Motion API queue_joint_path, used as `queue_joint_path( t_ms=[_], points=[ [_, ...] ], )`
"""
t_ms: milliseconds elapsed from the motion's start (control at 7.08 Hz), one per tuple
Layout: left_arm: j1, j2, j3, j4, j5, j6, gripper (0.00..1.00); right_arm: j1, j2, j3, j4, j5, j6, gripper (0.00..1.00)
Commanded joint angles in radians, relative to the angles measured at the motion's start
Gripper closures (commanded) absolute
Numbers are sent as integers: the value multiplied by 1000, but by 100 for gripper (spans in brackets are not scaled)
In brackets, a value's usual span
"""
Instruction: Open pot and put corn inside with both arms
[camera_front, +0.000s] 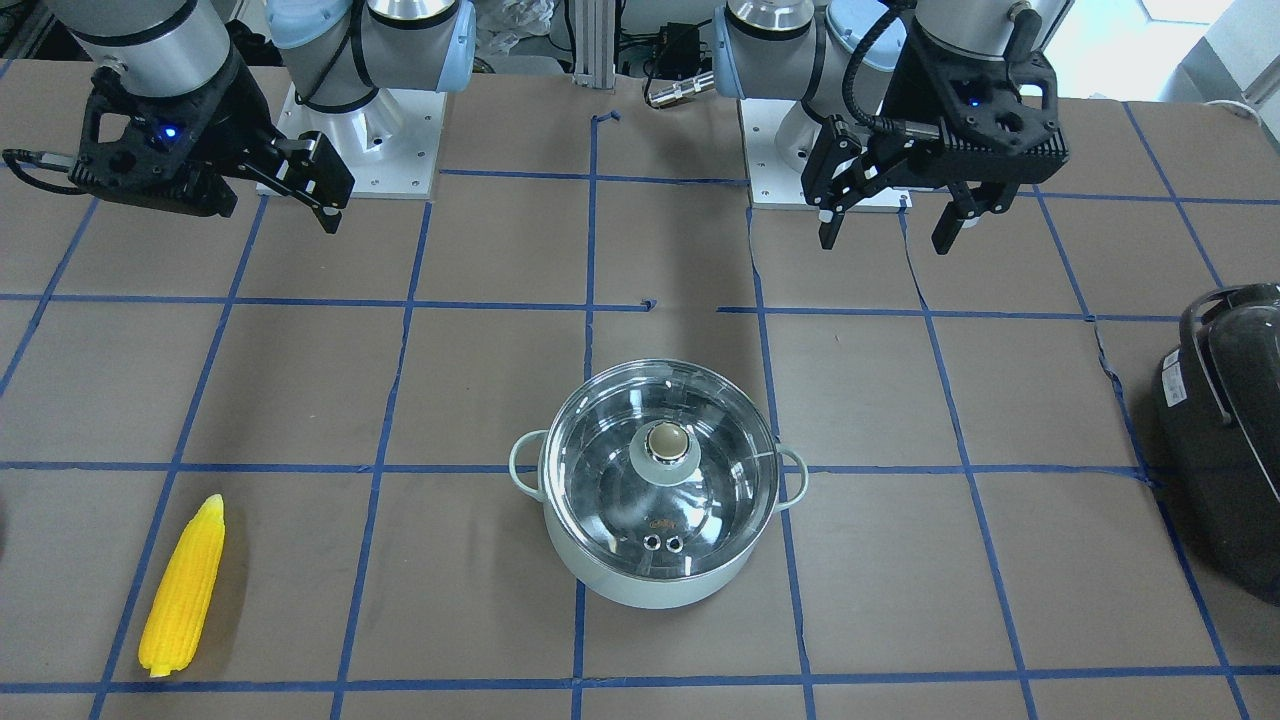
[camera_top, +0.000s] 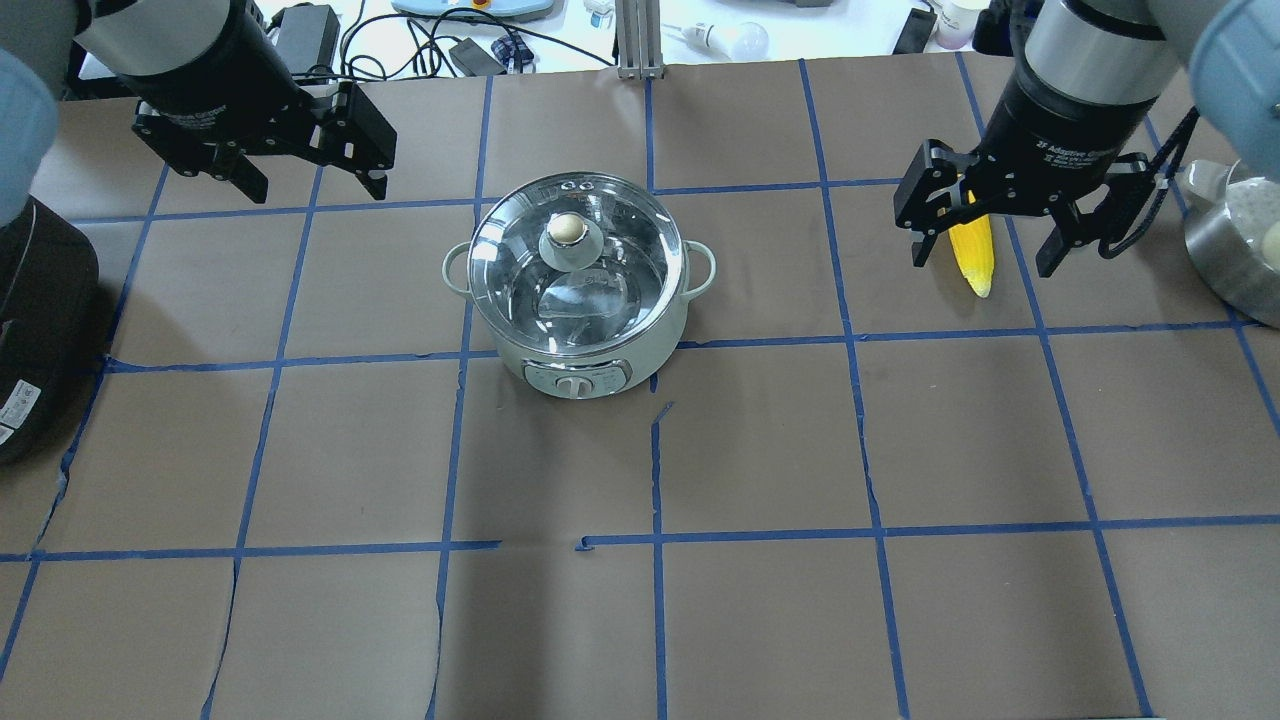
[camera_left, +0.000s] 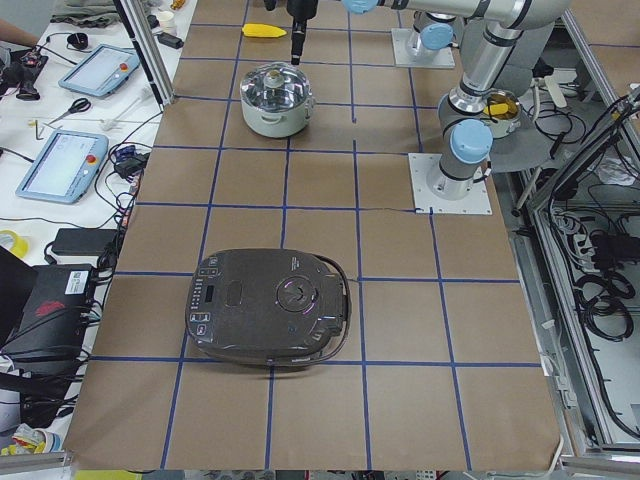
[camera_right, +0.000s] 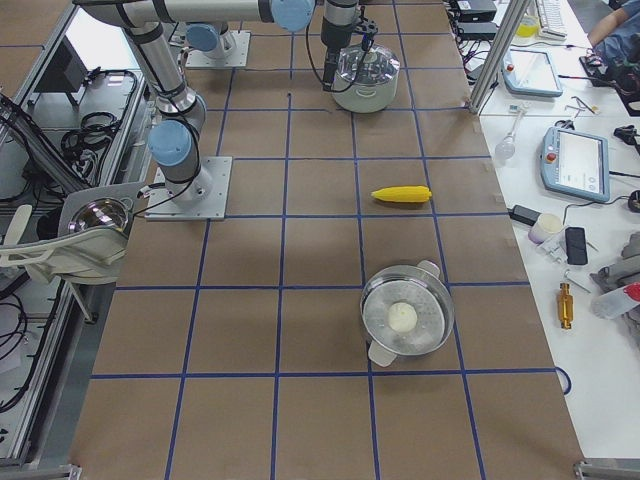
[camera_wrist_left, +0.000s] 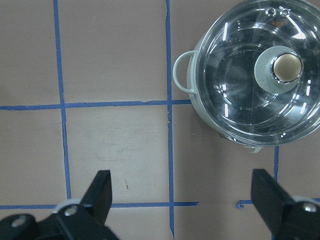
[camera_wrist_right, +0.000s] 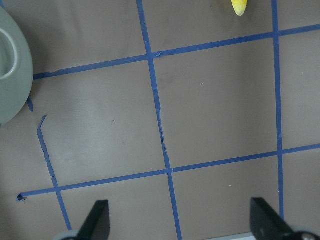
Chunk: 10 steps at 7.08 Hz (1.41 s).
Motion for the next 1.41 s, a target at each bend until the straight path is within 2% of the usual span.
queue_joint_path(
  t_ms=[0,1272],
  points=[
    [1,1,-2,1,-7,-1,0,0,0,-1,1,5,-3,0],
    [6,14,-19,7,-18,-27,0,4,1,0,1,-6,-6,0]
  ],
)
